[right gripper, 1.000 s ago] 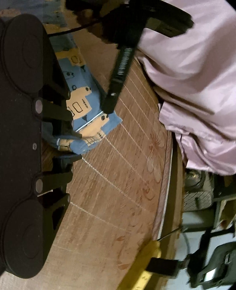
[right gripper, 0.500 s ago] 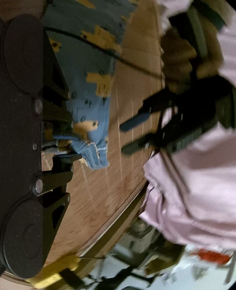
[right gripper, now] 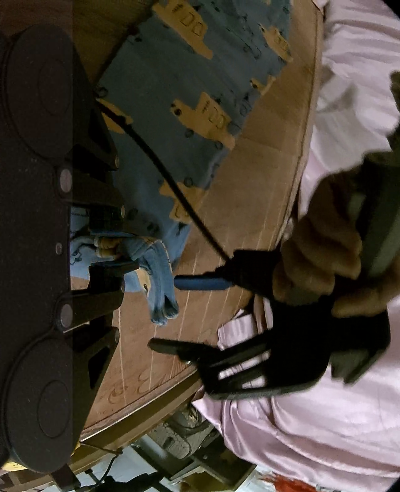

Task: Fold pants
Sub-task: 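Grasp the bundle edge with the left gripper while the right gripper pinches the cuff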

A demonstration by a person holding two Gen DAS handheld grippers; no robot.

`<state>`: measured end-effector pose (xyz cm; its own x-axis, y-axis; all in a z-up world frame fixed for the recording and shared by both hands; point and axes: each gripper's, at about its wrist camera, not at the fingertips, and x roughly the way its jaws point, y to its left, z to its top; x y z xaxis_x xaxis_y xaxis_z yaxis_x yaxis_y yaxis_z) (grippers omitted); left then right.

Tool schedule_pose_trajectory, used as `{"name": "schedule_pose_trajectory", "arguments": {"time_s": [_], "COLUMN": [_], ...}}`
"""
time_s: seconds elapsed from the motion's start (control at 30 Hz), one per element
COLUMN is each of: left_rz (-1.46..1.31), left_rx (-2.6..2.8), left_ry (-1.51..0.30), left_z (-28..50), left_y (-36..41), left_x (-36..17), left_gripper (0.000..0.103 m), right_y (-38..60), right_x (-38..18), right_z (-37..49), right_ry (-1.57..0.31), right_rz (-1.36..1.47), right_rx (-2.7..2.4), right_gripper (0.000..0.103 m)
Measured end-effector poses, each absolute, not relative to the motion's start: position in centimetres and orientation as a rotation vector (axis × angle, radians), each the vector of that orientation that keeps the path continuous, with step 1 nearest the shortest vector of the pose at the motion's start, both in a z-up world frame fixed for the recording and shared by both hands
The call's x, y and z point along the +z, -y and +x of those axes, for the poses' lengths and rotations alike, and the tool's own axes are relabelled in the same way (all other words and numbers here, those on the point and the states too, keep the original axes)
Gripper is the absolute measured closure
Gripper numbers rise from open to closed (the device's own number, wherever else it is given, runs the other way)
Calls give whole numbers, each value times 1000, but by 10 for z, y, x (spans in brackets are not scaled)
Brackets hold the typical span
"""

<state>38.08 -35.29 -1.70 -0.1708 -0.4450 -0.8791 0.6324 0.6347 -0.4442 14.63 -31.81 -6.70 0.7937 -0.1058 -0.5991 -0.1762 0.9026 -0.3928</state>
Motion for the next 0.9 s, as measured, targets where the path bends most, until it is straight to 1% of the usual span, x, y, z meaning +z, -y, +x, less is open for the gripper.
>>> {"name": "schedule_pose_trajectory", "arguments": {"time_s": [0.17,0.23,0.27,0.3,0.33,0.37,0.4,0.43,0.47,0.5,0.53,0.57,0.6,0.67,0.83,0.9], "left_rz": [280,311,325,341,347,338,306,269,237,214,203,190,175,152,97,80], "left_rx": [-939,-913,-902,-889,-879,-875,-874,-865,-861,-863,-861,-859,-861,-858,-855,-850], "left_ry": [-1417,-1412,-1408,-1405,-1410,-1427,-1449,-1469,-1481,-1485,-1484,-1482,-1484,-1487,-1504,-1510], "left_z": [369,366,365,364,364,365,368,371,374,376,378,379,381,383,386,388], "left_y": [364,365,365,365,364,361,357,352,348,343,339,334,331,324,309,308], "left_x": [-8,-8,-8,-10,-12,-15,-17,-19,-20,-22,-23,-23,-25,-26,-28,-29], "left_gripper": [35,41,48,59,65,74,78,79,82,85,86,87,87,87,87,87], "right_y": [319,319,319,319,320,321,322,323,324,324,325,325,326,327,326,321], "right_x": [-66,-65,-65,-65,-64,-64,-63,-62,-62,-61,-60,-59,-59,-58,-65,-70], "right_z": [144,143,143,143,144,144,144,144,144,143,142,142,142,141,144,146], "right_ry": [-658,-658,-660,-660,-661,-661,-663,-666,-666,-666,-666,-667,-666,-665,-691,-699], "right_rz": [-440,-439,-438,-437,-435,-431,-425,-412,-399,-386,-373,-359,-347,-329,-321,-352], "right_rx": [34,35,38,40,42,44,45,49,53,63,73,82,87,89,94,102], "right_gripper": [87,87,87,87,87,87,86,85,82,77,73,64,57,52,51,54]}}
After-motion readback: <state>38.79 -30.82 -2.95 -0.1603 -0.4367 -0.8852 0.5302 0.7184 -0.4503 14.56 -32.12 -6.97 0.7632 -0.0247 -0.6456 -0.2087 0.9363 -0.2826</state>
